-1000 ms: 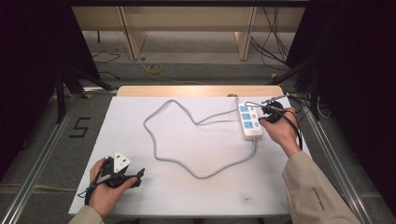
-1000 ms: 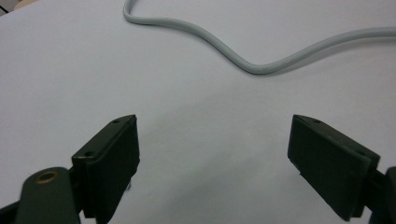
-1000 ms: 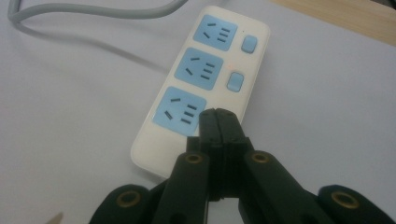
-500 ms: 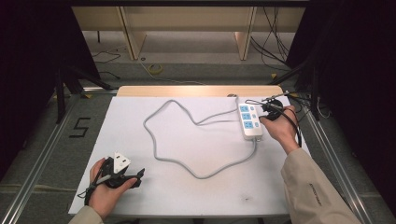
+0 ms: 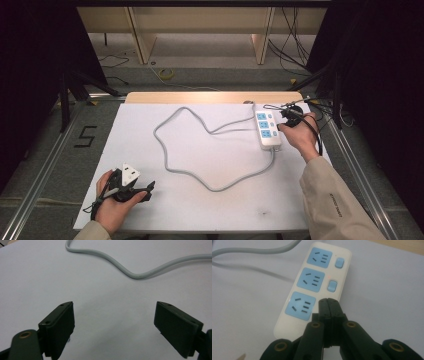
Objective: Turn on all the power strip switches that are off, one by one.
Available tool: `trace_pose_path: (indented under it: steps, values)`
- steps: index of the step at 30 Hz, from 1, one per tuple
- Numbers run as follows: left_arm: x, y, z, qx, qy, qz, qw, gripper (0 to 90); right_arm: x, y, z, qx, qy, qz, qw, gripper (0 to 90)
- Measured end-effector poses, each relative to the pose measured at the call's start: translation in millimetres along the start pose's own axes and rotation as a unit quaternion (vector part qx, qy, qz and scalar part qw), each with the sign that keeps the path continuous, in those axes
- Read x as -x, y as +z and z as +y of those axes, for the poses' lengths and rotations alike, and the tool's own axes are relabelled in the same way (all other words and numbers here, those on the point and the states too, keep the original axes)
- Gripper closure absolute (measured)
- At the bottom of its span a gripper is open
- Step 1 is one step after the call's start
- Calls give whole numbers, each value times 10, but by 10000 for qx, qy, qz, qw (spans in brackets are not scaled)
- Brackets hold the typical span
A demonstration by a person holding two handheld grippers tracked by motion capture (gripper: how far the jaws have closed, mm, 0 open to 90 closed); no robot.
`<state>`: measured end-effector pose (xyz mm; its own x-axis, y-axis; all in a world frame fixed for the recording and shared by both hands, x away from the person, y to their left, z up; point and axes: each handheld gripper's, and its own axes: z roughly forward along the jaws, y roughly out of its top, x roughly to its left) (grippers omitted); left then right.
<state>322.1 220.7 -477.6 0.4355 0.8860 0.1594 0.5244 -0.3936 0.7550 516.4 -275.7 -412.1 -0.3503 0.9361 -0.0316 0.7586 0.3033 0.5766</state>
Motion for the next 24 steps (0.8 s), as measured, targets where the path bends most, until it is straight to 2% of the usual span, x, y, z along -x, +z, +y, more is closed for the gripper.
trace_pose_path:
  steps: [7, 24]
  values:
    - [5, -2, 10, -8, 31, -16, 10000, 165, -30, 55, 24, -45, -47, -27, 10000, 900]
    - [-27, -10, 8, 49, 9, -17, 10000, 165, -47, 215, 65, -377, -19, -125, 9992, 900]
